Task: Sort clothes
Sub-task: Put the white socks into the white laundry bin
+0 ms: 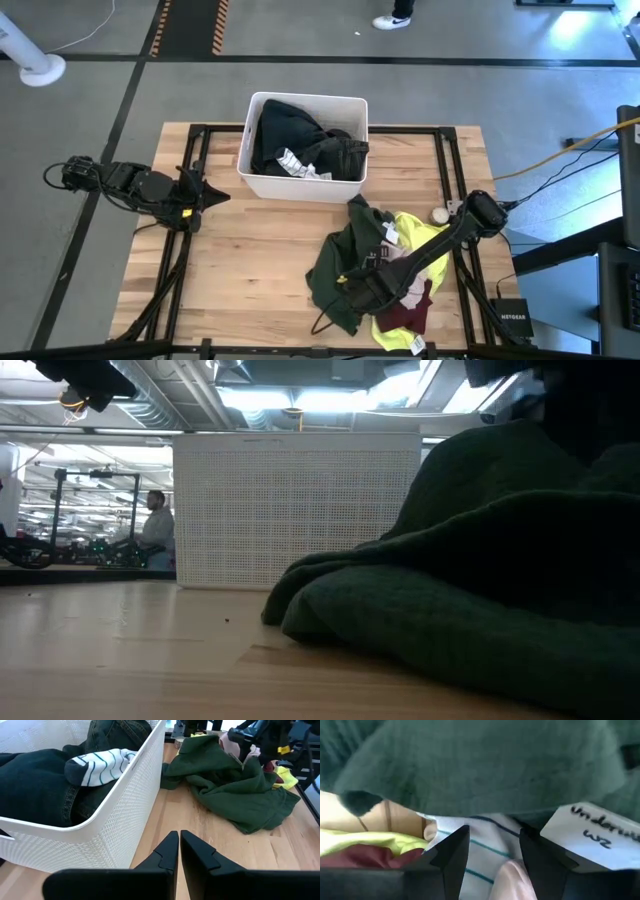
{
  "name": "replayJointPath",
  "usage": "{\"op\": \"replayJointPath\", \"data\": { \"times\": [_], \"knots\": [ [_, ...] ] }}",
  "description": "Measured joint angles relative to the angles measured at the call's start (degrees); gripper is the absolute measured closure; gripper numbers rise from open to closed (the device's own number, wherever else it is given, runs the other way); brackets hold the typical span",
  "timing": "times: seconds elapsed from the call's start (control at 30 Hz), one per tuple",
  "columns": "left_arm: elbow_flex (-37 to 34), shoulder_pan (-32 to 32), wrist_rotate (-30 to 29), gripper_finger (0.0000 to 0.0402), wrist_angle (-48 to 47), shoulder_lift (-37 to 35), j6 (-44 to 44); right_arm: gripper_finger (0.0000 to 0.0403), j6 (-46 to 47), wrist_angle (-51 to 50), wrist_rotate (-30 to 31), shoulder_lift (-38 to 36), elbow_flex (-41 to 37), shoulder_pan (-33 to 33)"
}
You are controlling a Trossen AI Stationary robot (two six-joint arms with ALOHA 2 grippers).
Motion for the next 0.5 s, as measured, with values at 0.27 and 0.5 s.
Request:
{"op": "replayJointPath", "data": {
  "times": [0.27, 0.5],
  "knots": [
    [0.0, 0.02, -0.02, 0.0389, -0.02, 0.0, 0.0, 0.0264, -0.05, -0.37, -2.18, 0.0, -1.39, 0.17],
    [0.0, 0.0, 0.0, 0.0389, -0.04, 0.0, 0.0, 0.039, -0.71, -1.39, -4.41, 0.0, -0.86, 0.17]
  ]
}}
